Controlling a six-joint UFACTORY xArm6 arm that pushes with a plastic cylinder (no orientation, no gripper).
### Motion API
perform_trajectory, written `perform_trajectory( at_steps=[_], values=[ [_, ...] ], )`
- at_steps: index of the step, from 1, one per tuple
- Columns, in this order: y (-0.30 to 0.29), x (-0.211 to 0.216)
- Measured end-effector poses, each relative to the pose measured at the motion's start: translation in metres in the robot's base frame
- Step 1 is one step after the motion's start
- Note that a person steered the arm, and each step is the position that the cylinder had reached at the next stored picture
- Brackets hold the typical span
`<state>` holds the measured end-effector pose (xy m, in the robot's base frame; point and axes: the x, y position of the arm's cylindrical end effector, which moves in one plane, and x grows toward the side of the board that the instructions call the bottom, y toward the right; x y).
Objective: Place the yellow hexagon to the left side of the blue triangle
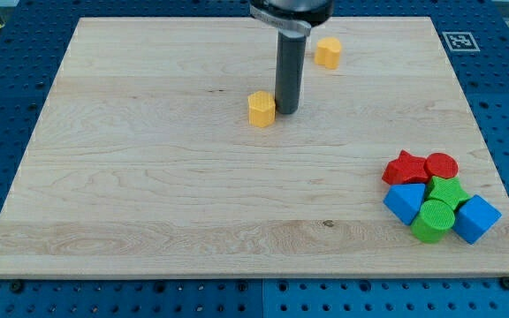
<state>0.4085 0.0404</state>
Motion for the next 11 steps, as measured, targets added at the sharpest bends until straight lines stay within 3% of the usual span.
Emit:
perform_trajectory(
  at_steps=[1, 3, 4, 6, 7, 9, 11],
  values=[
    [-0.012, 0.016],
    [-0.047, -0.049],
    [-0.077, -0.041],
    [-0.082, 0.003],
    [-0.137, -0.001],
    [-0.066, 0.042],
    [-0.059, 0.063]
  ],
)
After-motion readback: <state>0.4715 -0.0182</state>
